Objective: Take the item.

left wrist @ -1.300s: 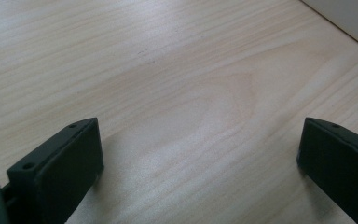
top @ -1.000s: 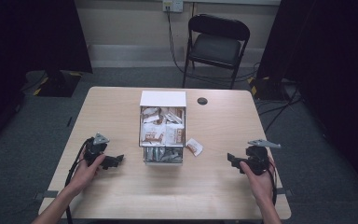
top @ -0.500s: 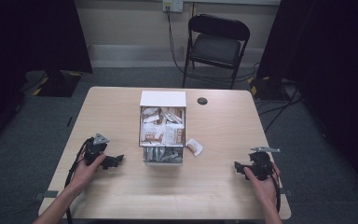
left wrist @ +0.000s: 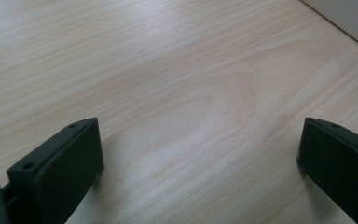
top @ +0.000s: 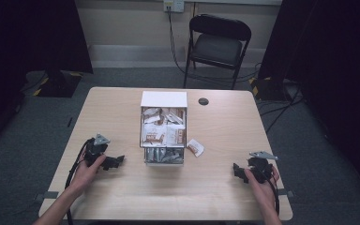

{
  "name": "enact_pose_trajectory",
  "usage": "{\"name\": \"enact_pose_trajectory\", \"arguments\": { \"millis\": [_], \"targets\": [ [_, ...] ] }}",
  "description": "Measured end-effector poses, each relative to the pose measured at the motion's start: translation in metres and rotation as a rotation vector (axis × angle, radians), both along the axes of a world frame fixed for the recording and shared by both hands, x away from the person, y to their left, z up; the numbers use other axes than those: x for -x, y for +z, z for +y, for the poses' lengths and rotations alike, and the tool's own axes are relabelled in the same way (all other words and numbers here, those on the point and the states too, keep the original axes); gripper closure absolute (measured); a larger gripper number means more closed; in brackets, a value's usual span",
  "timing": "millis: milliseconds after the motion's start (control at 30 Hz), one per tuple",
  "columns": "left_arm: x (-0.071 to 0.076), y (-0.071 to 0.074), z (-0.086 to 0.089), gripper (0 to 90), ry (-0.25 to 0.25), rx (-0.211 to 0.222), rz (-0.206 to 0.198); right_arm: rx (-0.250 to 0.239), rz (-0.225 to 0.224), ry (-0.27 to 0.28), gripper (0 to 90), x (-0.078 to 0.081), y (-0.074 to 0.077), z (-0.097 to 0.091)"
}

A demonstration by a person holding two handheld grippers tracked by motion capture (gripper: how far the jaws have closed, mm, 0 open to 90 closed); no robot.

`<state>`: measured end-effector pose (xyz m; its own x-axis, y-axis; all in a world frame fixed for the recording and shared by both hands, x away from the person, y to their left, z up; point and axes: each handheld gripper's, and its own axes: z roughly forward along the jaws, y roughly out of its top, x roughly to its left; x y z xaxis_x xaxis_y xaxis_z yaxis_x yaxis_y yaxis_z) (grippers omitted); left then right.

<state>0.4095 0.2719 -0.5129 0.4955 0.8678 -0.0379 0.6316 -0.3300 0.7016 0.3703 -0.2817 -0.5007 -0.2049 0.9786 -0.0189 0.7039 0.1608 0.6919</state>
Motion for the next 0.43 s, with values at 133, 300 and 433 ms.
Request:
{"name": "enact_pose_trajectory", "arguments": {
  "millis": [133, 300, 433],
  "targets": [
    [0.0000, 0.0000, 0.0000, 0.0, 0.000, 0.001, 0.000, -0.002, -0.012, -0.010, 6.4, 0.0012, -0.0014, 0.0009],
    [0.0000, 0.0000, 0.0000, 0.0, 0.000, 0.001, 0.001, -0.002, -0.012, -0.013, 6.2, 0.0013, -0.0014, 0.0010],
    [0.0001, 0.0000, 0.0000, 0.0, 0.000, 0.001, 0.000, -0.002, -0.012, -0.013, 6.2, 0.0013, -0.0014, 0.0010]
  ]
}}
